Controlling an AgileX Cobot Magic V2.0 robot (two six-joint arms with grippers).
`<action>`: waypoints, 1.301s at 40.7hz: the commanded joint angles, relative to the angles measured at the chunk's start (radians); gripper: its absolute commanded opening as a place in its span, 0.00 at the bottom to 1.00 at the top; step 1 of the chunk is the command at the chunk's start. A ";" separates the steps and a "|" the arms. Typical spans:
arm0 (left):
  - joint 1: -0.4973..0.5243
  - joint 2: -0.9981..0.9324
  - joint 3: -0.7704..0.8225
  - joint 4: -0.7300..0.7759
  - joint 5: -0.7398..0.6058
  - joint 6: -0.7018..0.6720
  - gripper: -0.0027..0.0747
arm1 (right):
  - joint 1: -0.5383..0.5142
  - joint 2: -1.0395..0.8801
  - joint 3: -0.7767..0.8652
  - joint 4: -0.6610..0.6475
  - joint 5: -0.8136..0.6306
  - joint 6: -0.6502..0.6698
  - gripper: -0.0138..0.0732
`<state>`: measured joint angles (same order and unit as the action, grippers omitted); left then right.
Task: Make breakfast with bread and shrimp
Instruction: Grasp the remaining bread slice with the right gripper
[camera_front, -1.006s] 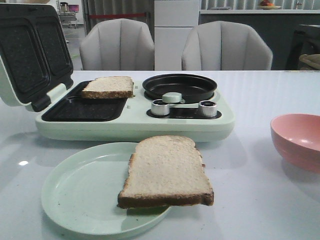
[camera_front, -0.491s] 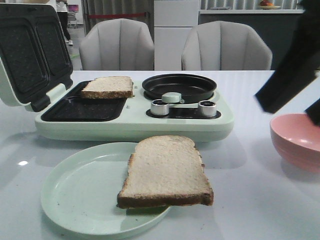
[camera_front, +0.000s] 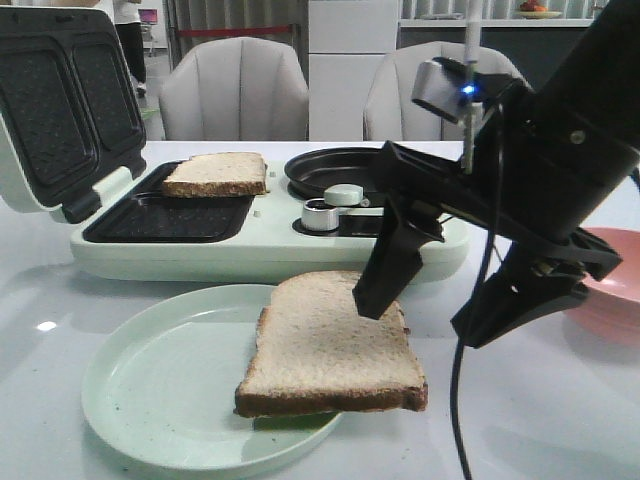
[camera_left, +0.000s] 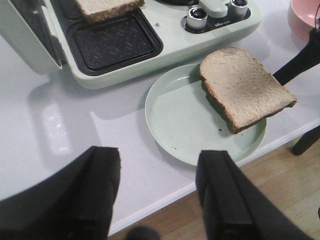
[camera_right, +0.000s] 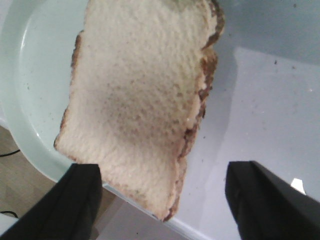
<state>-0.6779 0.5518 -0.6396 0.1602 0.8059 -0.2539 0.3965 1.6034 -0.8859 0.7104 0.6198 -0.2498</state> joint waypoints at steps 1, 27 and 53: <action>-0.008 0.000 -0.028 0.002 -0.066 0.002 0.56 | 0.002 0.008 -0.060 0.043 -0.022 -0.011 0.86; -0.008 0.000 -0.028 0.002 -0.066 0.002 0.56 | -0.001 0.168 -0.173 0.044 -0.001 -0.014 0.82; -0.008 0.000 -0.028 0.002 -0.066 0.002 0.56 | -0.001 0.125 -0.179 0.044 0.050 -0.039 0.23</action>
<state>-0.6779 0.5518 -0.6396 0.1602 0.8059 -0.2539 0.3965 1.8012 -1.0388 0.7519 0.6492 -0.2633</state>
